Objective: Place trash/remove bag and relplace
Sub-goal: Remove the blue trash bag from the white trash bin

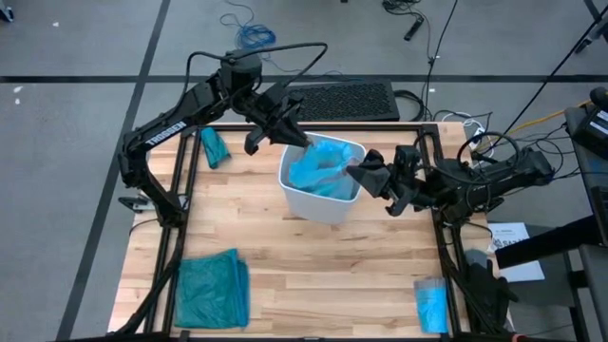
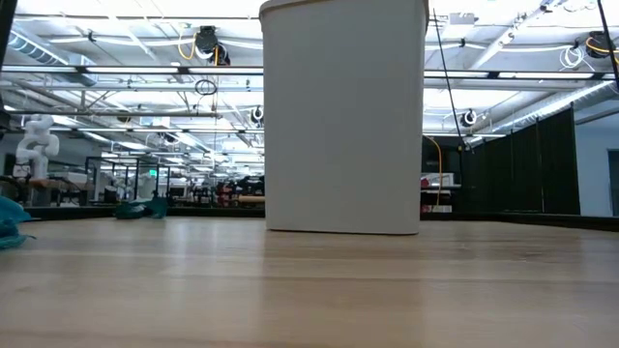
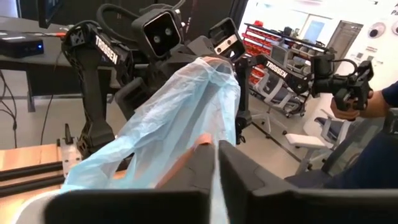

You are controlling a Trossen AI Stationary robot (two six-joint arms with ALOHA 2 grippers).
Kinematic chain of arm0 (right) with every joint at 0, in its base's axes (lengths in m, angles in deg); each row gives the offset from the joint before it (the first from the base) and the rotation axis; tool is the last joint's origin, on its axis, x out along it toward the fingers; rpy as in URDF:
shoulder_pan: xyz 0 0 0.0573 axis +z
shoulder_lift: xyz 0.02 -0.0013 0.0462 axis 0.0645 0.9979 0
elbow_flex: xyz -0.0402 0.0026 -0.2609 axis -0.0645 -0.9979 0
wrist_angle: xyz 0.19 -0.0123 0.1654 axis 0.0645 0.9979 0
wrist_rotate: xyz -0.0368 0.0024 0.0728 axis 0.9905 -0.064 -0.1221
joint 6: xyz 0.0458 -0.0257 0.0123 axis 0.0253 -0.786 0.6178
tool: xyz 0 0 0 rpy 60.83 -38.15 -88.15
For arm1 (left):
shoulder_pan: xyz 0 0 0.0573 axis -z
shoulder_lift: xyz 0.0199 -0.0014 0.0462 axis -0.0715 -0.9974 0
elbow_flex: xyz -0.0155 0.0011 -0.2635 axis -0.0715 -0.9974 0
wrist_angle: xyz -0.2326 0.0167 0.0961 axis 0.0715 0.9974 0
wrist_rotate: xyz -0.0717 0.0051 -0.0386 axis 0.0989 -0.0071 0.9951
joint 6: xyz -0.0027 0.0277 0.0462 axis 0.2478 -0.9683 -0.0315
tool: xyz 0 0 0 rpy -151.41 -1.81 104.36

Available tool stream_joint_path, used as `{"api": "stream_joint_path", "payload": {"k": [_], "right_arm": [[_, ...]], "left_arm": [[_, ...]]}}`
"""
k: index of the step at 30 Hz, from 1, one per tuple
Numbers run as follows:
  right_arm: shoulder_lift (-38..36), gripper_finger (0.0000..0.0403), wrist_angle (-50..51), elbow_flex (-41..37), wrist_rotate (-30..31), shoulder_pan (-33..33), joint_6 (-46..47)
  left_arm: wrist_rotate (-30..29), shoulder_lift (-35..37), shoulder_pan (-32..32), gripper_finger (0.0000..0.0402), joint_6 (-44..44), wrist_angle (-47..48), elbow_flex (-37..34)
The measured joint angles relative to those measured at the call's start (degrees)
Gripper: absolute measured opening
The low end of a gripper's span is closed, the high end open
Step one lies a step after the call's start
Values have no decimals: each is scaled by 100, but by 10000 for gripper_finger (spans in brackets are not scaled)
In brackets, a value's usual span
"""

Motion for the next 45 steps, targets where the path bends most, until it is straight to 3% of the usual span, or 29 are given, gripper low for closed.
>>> {"api": "stream_joint_path", "payload": {"k": [16,27,32,36,45], "right_arm": [[4,9,359,2,14,2,225],[-145,138,461,-225,-56,6,289],[-271,185,-434,-664,-21,3,261],[-280,184,-903,-750,-21,-39,28],[-259,130,-1006,-750,-42,-127,115]], "left_arm": [[-15,0,-125,1,2,0,0],[59,0,-125,0,2,32,0],[113,0,-125,0,0,105,0],[132,0,-125,0,-2,103,0],[132,0,-125,0,-4,94,0]]}}
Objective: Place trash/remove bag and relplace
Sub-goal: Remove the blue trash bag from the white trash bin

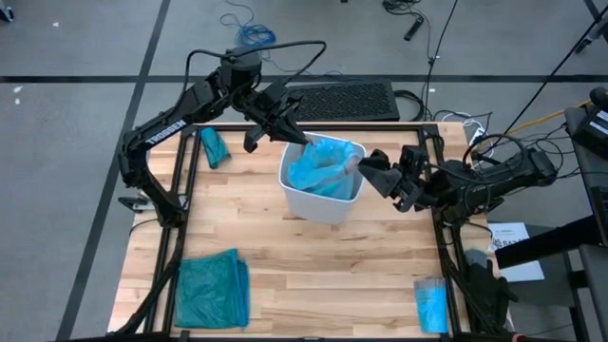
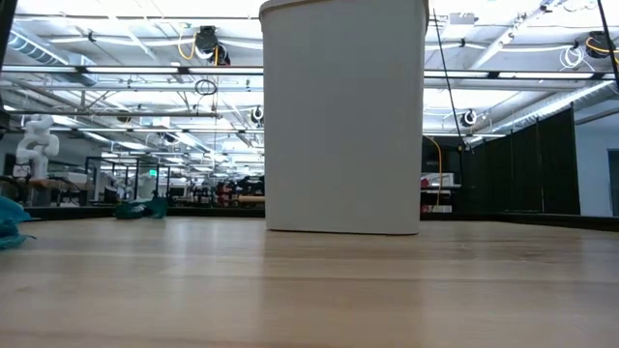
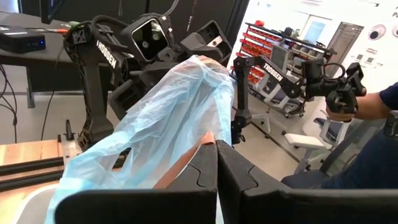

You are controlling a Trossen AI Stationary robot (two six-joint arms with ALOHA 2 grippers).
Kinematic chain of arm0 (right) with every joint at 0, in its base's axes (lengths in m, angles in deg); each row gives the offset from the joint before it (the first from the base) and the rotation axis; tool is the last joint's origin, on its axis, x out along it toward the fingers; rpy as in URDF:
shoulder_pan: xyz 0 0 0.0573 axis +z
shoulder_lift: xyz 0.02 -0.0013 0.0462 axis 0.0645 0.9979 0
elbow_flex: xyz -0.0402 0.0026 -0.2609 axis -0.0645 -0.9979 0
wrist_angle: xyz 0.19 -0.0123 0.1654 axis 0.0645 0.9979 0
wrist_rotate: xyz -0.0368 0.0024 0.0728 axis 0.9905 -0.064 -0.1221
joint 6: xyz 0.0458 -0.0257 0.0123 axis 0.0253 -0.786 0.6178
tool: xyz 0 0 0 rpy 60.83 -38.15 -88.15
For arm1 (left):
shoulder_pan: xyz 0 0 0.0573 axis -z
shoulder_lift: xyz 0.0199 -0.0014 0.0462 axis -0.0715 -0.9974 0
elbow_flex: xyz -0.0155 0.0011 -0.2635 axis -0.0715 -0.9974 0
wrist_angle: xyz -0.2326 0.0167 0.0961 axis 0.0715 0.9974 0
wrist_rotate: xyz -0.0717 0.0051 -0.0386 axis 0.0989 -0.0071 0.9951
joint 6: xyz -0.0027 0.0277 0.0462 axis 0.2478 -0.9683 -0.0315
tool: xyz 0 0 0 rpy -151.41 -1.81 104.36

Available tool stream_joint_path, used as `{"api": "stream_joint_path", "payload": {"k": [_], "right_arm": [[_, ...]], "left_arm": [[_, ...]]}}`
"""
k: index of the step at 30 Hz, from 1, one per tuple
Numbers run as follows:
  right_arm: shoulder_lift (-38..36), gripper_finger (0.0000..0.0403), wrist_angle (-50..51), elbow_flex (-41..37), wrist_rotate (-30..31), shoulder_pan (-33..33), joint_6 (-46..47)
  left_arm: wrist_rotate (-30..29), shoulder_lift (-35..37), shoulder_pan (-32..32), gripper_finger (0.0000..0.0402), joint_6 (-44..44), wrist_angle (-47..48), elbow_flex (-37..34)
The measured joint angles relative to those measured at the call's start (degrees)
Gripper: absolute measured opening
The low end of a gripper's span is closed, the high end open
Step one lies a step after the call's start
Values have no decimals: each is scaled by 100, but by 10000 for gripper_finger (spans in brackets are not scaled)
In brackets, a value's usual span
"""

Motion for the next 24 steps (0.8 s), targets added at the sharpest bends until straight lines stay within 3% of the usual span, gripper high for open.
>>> {"api": "stream_joint_path", "payload": {"k": [14,24], "right_arm": [[168,123,-58,0,-31,-222,477],[257,123,-408,0,-452,-221,501]], "left_arm": [[0,0,0,0,-105,-4,0],[0,0,-40,0,-111,-2,0]]}}
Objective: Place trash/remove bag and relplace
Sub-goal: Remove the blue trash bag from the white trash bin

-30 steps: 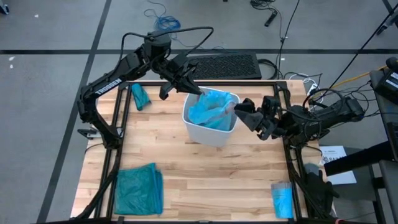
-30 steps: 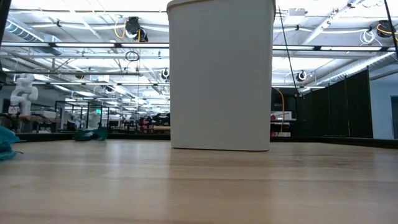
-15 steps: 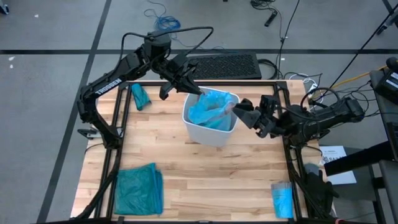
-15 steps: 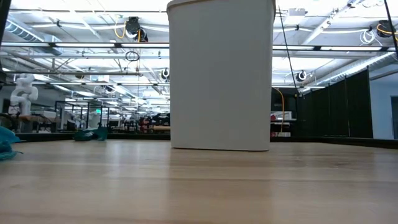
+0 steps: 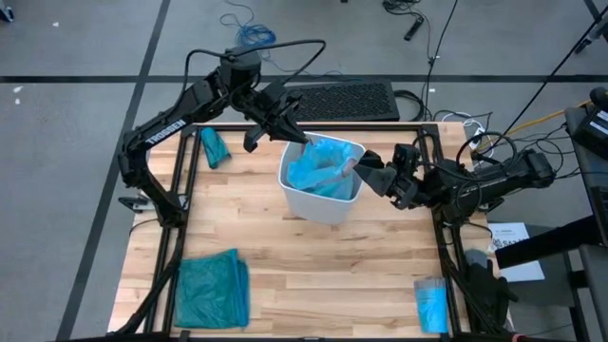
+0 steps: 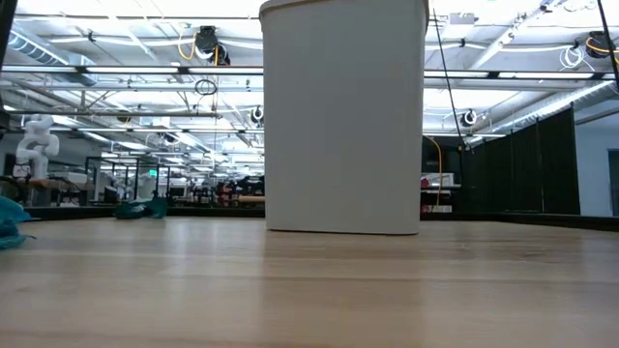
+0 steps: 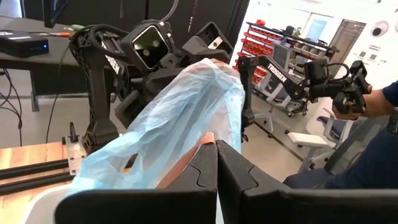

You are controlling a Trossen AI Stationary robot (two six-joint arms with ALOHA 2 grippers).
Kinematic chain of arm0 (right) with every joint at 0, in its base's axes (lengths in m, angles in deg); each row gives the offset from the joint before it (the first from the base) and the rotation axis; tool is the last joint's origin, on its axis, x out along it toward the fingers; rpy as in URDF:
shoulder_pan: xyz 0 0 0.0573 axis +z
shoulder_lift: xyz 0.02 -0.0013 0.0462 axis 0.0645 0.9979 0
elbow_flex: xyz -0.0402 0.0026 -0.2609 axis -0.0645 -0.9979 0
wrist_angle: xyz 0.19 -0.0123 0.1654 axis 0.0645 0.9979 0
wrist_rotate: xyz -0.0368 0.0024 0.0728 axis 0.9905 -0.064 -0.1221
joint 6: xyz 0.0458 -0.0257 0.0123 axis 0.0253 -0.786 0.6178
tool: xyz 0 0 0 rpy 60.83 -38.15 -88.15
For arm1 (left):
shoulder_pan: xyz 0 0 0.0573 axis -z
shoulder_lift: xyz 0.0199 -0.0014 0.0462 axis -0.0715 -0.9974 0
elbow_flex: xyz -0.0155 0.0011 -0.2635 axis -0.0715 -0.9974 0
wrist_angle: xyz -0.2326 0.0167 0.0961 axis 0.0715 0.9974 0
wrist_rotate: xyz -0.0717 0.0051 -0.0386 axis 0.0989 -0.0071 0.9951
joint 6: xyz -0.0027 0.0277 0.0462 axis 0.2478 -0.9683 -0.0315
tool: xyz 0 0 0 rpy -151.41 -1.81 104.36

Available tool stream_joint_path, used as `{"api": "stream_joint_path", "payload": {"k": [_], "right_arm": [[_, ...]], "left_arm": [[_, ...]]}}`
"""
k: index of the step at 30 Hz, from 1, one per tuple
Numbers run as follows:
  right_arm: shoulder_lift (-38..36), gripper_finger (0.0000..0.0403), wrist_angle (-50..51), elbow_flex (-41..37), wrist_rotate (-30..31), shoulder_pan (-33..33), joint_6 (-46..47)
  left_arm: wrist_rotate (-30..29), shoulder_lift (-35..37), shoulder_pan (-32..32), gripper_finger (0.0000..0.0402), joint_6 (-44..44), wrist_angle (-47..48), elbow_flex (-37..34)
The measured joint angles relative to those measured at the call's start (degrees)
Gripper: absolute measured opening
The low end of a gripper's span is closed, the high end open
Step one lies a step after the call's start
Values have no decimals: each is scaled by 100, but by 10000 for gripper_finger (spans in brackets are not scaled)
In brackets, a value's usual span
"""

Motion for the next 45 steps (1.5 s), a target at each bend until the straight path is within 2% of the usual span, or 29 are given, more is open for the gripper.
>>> {"api": "stream_joint_path", "payload": {"k": [11,19,23,29,38,41,45], "right_arm": [[2,116,447,0,-26,-37,361],[0,112,227,2,-28,-37,287],[18,112,-4,9,-293,-40,279],[31,112,583,157,-328,-76,320],[33,109,632,159,-480,-74,411],[33,89,636,160,-595,-74,428],[39,17,348,158,-696,-74,-65]], "left_arm": [[-47,0,-19,0,1,7,0],[-73,0,-19,0,0,7,0],[-79,0,-19,0,0,7,0],[-134,0,-20,0,-3,0,0],[-197,0,-19,0,0,2,0],[-199,0,-19,0,0,4,0],[-198,0,-20,0,0,4,0]]}}
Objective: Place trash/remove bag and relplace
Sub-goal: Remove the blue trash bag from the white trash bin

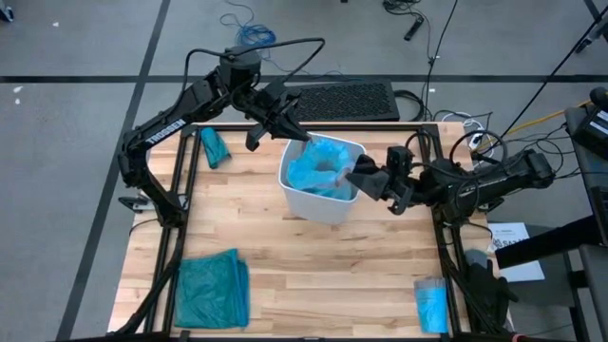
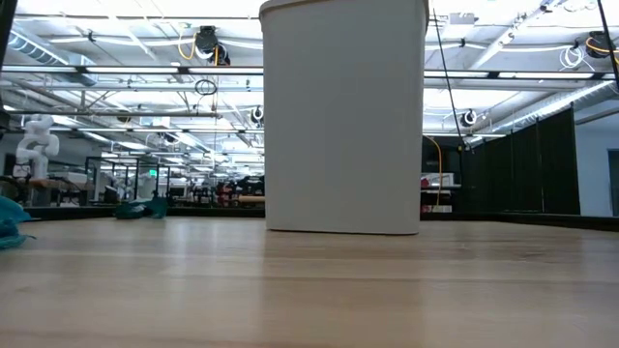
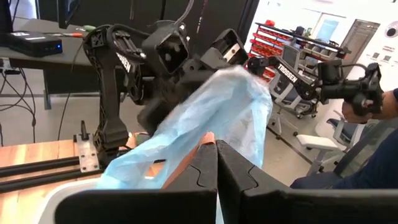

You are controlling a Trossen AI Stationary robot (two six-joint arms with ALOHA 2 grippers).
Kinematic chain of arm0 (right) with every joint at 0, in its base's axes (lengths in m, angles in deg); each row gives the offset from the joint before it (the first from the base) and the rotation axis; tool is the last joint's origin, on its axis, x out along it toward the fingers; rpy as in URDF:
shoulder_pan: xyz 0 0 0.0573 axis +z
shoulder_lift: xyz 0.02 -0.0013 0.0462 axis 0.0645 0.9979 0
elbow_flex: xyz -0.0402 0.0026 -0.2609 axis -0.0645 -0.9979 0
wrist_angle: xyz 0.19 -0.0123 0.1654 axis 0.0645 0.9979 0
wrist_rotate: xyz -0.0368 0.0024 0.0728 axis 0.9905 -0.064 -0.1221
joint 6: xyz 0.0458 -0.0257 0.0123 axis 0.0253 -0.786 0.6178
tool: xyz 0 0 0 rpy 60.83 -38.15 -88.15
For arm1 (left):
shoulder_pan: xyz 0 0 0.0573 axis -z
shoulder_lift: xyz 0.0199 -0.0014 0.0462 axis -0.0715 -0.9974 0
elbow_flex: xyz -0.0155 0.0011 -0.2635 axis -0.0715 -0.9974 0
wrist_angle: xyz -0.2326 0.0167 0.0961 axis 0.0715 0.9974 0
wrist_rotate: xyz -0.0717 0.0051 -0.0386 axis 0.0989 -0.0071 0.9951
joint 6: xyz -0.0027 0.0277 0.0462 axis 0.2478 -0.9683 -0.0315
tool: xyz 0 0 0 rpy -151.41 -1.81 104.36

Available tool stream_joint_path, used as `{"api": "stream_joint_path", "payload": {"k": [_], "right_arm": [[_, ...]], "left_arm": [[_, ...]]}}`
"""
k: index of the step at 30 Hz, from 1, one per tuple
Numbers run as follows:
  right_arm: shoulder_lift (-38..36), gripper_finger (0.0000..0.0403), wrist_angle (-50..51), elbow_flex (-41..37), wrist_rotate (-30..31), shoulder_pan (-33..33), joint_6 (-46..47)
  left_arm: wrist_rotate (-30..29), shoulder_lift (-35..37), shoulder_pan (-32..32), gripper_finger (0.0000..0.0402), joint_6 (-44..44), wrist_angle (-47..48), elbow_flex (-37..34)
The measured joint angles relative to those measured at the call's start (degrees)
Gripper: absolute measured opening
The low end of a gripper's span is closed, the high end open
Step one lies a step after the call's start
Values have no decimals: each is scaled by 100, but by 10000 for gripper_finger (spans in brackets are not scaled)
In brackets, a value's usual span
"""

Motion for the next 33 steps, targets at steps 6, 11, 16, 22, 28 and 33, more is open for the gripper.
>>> {"api": "stream_joint_path", "payload": {"k": [6,11,16,22,28,33], "right_arm": [[-207,1,-592,18,-586,-30,-646],[-110,0,614,-15,142,-137,163],[71,0,-1342,28,-880,-204,-399],[265,0,-640,-42,-702,-326,41],[139,0,-545,11,-910,-337,189],[118,0,-556,15,-940,-336,215]], "left_arm": [[1,0,-1,0,2,3,0],[1,0,0,0,2,12,0],[1,0,1,0,0,40,0],[1,0,-1,0,-38,108,0],[4,-2,-23,0,-42,121,0],[7,-2,-23,0,-49,115,0]]}}
